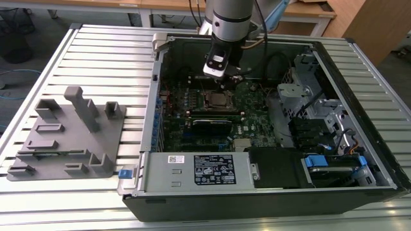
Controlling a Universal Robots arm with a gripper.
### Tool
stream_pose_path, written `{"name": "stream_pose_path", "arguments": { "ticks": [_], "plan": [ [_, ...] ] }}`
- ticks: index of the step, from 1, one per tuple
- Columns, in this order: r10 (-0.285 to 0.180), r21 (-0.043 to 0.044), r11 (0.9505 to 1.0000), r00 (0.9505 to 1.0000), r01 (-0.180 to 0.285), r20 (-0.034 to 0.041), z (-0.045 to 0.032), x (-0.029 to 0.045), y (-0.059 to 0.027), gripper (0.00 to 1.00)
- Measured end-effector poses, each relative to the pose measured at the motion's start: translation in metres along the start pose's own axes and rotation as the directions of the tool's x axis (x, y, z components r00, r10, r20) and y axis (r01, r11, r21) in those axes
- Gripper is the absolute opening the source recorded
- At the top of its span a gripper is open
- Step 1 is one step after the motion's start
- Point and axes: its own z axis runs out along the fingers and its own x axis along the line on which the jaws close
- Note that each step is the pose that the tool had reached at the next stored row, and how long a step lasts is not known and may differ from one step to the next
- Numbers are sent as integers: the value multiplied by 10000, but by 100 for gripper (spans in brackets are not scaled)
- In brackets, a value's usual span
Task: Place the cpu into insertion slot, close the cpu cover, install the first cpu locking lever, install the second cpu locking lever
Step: 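Close the cpu cover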
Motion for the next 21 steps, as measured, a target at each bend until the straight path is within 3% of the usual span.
{"name": "stream_pose_path", "arguments": {
  "ticks": [8,11,18,21],
  "plan": [
    [-114,-2,9999,9999,114,-5,0,0,0,11],
    [-362,-4,9993,9993,362,-15,0,0,0,11],
    [-1403,-21,9901,9901,1403,-53,1,0,0,11],
    [-1481,-24,9890,9890,1481,-55,1,0,0,11]
  ]
}}
